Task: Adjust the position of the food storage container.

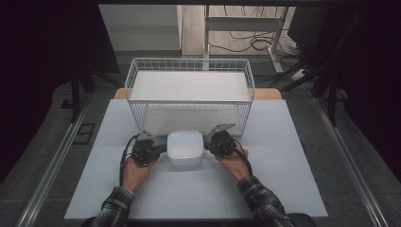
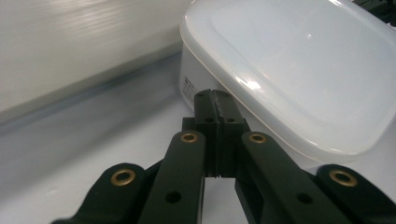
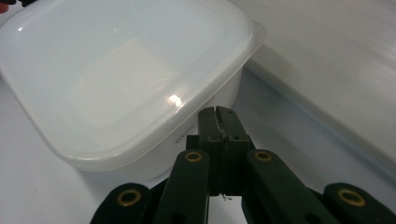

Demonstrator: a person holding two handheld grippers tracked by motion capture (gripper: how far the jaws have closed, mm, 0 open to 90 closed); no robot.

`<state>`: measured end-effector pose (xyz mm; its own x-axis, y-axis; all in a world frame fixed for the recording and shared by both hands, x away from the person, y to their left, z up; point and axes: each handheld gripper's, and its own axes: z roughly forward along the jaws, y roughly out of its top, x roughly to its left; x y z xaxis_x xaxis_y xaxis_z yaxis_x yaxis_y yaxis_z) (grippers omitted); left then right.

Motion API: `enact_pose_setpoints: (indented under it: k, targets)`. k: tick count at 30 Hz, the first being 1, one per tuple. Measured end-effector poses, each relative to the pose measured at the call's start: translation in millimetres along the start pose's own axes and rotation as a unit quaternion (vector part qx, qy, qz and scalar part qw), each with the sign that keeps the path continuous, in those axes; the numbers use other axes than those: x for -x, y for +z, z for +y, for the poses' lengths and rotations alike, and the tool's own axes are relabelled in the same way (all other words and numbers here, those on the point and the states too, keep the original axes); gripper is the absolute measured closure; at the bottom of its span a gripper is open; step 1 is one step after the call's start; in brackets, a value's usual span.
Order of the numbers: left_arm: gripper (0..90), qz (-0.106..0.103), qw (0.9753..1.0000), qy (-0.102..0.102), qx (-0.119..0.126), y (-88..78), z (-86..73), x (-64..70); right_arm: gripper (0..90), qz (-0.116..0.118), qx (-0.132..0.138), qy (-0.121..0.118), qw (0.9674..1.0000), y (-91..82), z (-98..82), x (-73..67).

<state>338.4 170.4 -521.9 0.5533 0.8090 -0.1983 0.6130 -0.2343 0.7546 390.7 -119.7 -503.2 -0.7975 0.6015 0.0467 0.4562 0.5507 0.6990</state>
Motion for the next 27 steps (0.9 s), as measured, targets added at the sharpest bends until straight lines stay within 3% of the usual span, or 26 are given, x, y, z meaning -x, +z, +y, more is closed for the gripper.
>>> enact_pose_setpoints:
  k: [6, 10, 13, 20, 27]
  targets:
    - [90.0, -0.019, 0.9994, 0.025, -0.014, 0.7, -1.2, 21.7, 88.9, -0.003, 0.001, 0.007, 1.0000, -18.0, -17.7, -3.0]
    - [90.0, -0.028, 0.9990, 0.029, -0.019, -0.7, -3.7, 30.7, 88.9, 0.004, 0.004, 0.016, 0.9999, -26.8, -27.3, -4.3]
    - [90.0, -0.025, 0.9987, 0.037, -0.026, -2.2, -6.2, 37.2, 88.9, 0.010, 0.004, 0.017, 0.9998, -34.5, -34.8, -8.8]
    - [90.0, -0.029, 0.9982, 0.039, -0.036, -15.9, -19.3, 53.8, 88.9, 0.014, -0.002, -0.004, 0.9999, -50.5, -48.5, -31.8]
    - [90.0, -0.031, 0.9973, 0.054, -0.040, -19.1, -24.9, 71.6, 88.9, -0.002, -0.004, -0.014, 0.9999, -62.3, -58.6, -37.8]
